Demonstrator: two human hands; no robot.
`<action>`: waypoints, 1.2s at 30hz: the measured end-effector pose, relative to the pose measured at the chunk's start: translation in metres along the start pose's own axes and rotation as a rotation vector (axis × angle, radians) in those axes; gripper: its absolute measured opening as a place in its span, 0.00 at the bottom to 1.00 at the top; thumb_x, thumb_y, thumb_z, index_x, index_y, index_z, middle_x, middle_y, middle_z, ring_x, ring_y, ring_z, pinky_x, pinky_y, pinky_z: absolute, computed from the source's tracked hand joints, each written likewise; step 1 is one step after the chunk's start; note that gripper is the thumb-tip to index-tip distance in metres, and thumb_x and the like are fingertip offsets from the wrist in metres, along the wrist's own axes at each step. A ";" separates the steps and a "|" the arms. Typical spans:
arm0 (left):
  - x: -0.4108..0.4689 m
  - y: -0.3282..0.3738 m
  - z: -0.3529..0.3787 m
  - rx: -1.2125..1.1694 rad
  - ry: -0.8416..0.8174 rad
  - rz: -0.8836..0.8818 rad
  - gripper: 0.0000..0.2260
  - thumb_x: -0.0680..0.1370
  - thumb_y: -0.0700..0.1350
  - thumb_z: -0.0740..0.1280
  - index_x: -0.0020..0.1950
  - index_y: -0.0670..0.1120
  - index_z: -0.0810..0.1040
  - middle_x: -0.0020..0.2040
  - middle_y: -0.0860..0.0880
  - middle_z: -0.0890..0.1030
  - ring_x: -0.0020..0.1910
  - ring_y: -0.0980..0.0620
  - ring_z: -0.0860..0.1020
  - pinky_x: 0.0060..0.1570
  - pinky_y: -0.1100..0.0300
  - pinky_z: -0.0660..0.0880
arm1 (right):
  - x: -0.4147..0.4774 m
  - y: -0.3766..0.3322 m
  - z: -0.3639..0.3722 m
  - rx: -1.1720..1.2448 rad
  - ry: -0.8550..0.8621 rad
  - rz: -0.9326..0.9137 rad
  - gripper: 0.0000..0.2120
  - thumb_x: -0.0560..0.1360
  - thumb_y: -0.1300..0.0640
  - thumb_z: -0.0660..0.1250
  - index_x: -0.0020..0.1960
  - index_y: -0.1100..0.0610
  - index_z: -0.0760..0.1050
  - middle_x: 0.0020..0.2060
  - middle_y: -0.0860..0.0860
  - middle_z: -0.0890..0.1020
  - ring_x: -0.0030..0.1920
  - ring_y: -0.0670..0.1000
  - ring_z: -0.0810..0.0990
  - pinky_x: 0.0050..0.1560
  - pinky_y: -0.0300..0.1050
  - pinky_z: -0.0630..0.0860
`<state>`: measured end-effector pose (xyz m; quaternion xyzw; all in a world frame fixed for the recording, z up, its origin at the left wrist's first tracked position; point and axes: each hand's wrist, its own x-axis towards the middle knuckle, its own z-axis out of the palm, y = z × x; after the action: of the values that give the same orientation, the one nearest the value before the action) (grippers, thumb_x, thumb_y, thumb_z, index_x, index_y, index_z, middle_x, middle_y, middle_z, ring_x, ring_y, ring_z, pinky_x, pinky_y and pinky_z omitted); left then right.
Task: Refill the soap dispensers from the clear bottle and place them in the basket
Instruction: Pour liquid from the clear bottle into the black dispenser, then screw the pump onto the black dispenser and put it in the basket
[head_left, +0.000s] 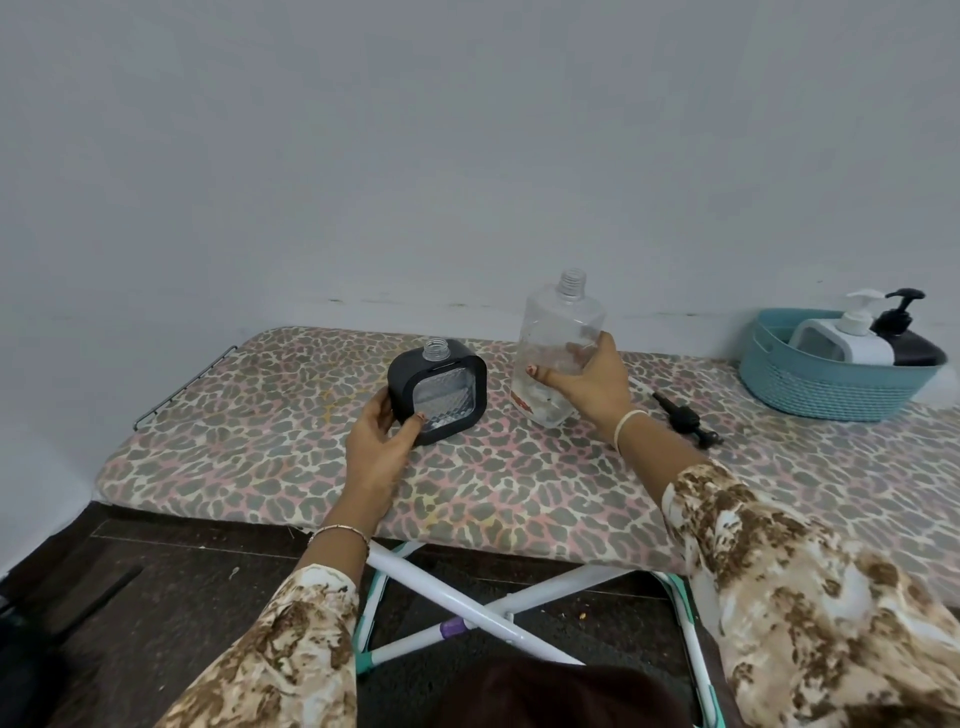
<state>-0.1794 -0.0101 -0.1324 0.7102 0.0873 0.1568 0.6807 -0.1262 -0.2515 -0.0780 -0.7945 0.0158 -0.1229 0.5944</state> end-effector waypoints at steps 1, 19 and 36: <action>-0.001 0.001 0.000 -0.002 -0.003 -0.001 0.28 0.76 0.37 0.70 0.74 0.41 0.65 0.69 0.44 0.74 0.67 0.49 0.73 0.68 0.51 0.71 | -0.001 0.001 -0.005 0.001 -0.017 0.006 0.41 0.63 0.55 0.81 0.69 0.58 0.62 0.52 0.48 0.75 0.52 0.46 0.76 0.56 0.40 0.74; -0.030 0.009 0.034 0.104 -0.089 0.017 0.25 0.77 0.37 0.68 0.74 0.41 0.66 0.68 0.44 0.75 0.64 0.50 0.74 0.66 0.56 0.71 | -0.042 0.086 -0.117 -0.579 0.298 0.168 0.30 0.71 0.39 0.69 0.68 0.50 0.70 0.64 0.51 0.77 0.65 0.57 0.72 0.66 0.56 0.66; -0.041 0.005 0.037 0.215 0.002 0.080 0.27 0.77 0.41 0.69 0.75 0.43 0.66 0.68 0.45 0.75 0.64 0.50 0.75 0.64 0.56 0.72 | -0.056 0.086 -0.114 -0.323 0.470 0.005 0.11 0.67 0.53 0.74 0.47 0.46 0.77 0.45 0.46 0.82 0.54 0.53 0.78 0.60 0.57 0.72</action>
<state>-0.2053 -0.0594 -0.1323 0.7820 0.0756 0.1743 0.5936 -0.1942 -0.3739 -0.1394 -0.8285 0.1747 -0.2982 0.4406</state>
